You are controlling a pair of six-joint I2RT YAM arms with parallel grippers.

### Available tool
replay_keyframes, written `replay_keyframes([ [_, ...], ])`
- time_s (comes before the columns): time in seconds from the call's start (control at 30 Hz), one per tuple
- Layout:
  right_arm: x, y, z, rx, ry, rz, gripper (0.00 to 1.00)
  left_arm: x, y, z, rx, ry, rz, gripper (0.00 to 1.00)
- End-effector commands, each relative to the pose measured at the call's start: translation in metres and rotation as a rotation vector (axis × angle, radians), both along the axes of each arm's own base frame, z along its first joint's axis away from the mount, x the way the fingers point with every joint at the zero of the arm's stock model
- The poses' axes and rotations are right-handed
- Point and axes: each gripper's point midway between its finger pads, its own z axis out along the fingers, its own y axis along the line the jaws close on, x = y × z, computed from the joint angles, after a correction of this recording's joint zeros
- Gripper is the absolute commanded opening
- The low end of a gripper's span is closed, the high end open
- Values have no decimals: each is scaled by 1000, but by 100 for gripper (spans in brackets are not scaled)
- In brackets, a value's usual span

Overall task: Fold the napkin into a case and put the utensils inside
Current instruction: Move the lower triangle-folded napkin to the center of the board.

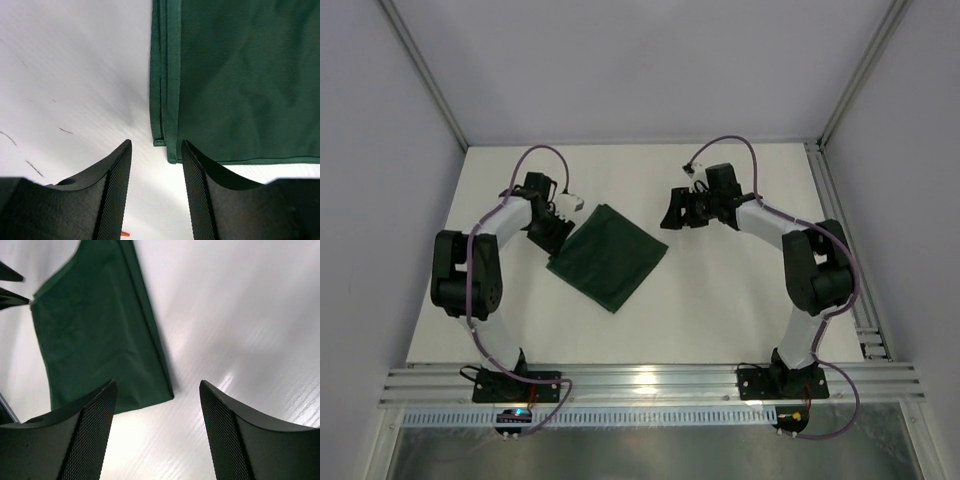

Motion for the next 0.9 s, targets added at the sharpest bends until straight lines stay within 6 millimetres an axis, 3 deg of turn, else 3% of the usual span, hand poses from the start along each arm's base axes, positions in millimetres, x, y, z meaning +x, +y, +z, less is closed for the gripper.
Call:
replay_keyframes([
  [0.0, -11, 6, -31, -24, 114, 76, 70, 11, -22, 61, -115, -146, -43, 48],
  [0.07, -14, 10, -37, -10, 139, 99, 69, 2, -35, 72, -158, -145, -91, 50],
  [0.2, -21, 12, -57, 8, 188, 114, 63, -45, -79, 82, -182, -86, -310, 52],
  [0.27, -23, 11, -66, 6, 212, 108, 52, -71, -94, 72, -163, -51, -417, 57],
  [0.3, -27, 11, -70, 8, 223, 110, 47, -83, -112, 73, -147, -75, -525, 58],
  [0.33, -28, 11, -71, 11, 230, 107, 39, -91, -120, 70, -137, -77, -574, 58],
  [0.4, -35, 9, -76, 11, 241, 103, 33, -110, -131, 58, -118, -71, -661, 58],
  [0.43, -37, 9, -77, 11, 244, 101, 28, -120, -147, 57, -120, -83, -734, 59],
  [0.57, -49, 5, -78, 19, 259, 88, 20, -147, -169, 40, -79, -82, -916, 59],
  [0.63, -55, 3, -80, 25, 271, 81, 18, -150, -175, 33, -33, -114, -1008, 60],
  [0.87, -80, -3, -90, 44, 312, 54, 17, -161, -164, 14, 23, -105, -1148, 67],
])
